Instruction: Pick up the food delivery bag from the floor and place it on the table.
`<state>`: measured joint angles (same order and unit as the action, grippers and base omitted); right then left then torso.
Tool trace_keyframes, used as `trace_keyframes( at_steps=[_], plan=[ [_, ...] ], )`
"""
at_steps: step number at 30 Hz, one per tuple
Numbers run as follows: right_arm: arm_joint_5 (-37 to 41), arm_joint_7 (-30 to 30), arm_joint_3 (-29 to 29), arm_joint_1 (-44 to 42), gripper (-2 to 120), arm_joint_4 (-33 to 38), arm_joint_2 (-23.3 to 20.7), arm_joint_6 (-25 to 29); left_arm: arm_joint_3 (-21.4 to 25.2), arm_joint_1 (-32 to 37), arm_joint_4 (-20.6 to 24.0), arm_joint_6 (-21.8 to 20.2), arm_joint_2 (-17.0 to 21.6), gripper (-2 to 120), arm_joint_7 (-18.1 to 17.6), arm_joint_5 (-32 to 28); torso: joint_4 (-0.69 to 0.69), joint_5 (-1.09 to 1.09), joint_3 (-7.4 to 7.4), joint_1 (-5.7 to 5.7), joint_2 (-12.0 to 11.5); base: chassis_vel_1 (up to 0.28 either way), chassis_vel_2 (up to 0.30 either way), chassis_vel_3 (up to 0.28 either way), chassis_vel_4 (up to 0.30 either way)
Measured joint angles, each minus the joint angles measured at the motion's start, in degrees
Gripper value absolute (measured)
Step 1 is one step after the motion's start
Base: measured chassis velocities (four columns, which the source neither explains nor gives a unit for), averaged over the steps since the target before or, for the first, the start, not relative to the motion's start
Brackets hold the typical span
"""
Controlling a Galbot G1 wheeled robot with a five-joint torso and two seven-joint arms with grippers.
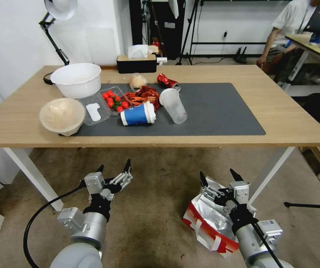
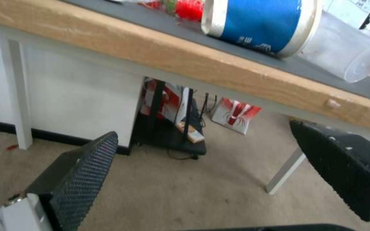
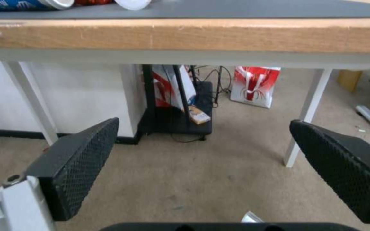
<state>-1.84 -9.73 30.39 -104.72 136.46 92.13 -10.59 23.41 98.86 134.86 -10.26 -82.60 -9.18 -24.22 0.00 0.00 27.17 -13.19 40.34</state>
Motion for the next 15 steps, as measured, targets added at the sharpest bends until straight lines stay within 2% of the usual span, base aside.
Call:
trace_keyframes(
  at_steps=[15],
  plan=[
    [-0.28,-0.12,-0.21,0.0,100,-0.14,0.0,0.03,-0.14,-0.13,-0.12,0.0,0.04,100,0.04,-0.01,0.0,0.0,-2.16,1.43,-3.58,0.0,0.0,0.0,0.0]
  ],
)
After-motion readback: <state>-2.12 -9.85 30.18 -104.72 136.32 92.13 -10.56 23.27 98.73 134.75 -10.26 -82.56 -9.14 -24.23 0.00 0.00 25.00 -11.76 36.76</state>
